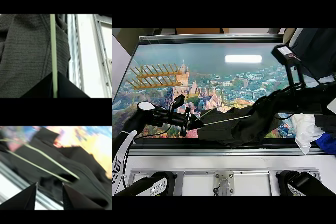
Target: Fold the clothes and pants, and hang the long-sleeved shirts on hangers.
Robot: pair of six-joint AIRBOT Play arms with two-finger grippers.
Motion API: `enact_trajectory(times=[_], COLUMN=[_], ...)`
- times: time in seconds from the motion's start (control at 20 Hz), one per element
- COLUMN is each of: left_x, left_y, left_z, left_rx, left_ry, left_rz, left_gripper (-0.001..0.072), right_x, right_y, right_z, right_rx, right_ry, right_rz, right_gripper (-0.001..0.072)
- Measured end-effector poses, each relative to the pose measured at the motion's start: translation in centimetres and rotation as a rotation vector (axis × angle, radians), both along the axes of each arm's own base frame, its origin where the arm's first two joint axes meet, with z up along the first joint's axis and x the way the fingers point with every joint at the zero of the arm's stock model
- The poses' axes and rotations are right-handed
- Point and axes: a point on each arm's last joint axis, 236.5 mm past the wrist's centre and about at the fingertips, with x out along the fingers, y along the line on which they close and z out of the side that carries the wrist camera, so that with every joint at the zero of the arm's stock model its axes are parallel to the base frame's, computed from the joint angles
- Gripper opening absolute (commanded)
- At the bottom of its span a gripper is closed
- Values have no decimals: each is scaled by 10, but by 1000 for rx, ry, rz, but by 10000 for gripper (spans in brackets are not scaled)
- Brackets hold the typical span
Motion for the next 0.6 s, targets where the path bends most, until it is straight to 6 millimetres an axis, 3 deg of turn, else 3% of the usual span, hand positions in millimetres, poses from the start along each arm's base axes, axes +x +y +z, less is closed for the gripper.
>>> enact_trajectory(times=[0.2, 0.4, 0.6], left_x=[0, 0, 4], left_y=[0, 0, 1], left_z=[0, 0, -2], left_rx=[0, -1, 2], left_ry=[0, -20, -65], left_rz=[0, -9, -16], left_gripper=[17, 16, 16], right_x=[-1, 2, 11], right_y=[-26, -20, -21], right_z=[-33, -60, -67], right_rx=[-54, -73, -87], right_ry=[139, 195, 183], right_rz=[-227, -309, -373], right_gripper=[342, 342, 342])
